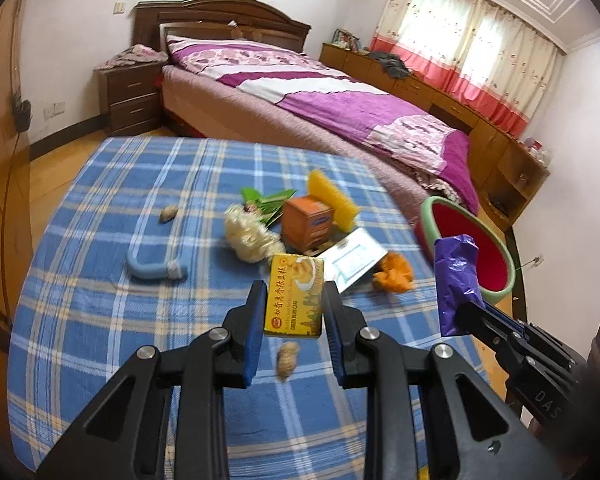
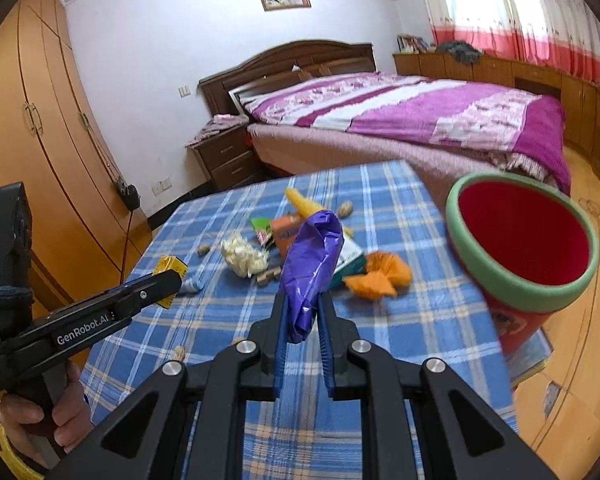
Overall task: Collect trash
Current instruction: 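Carry the yellow box and purple wrapper over the red bucket with both tools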
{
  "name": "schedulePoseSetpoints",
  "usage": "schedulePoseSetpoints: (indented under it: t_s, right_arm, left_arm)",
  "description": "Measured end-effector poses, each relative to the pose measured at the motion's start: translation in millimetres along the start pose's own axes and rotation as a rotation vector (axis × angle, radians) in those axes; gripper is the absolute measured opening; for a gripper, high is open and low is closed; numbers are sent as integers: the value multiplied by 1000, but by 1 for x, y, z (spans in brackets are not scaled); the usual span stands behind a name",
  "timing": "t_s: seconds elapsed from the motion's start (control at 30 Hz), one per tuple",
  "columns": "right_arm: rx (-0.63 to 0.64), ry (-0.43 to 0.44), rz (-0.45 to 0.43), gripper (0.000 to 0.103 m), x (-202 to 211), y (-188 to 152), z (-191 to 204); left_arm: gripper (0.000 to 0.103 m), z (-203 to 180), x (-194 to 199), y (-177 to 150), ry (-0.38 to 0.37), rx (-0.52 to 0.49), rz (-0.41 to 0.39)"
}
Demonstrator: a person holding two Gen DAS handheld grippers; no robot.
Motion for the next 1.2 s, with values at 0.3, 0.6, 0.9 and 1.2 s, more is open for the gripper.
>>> schedulePoseSetpoints:
  t_s: [0.3,0.6,0.9,1.2]
  right_arm:
    - [14,-30,-61,16,30,34,-9]
    - [-13,-100,-141,16,57,74,-35]
    - [-72,-160,-163,16,62,95,-84]
    - [-159,-217,-143,16,52,96,-148]
  left_arm:
    - [28,-23,18,37,-63,-61,-44]
    - [28,-67,19,73,-122,-162,-77]
    - [28,-117,-10,98,-193,-233,-79]
    - [28,-174,-63,101,-250,-306,-34]
Point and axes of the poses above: each gripper's, at about its wrist camera, not at the fingertips, and x roughly against the way its jaws point, z to its left, y to its top, the point moved 1 cm from there along -x, roughly the way its jaws point, and after that the axes turned 10 degrees about -x, right-handed, at the moved point
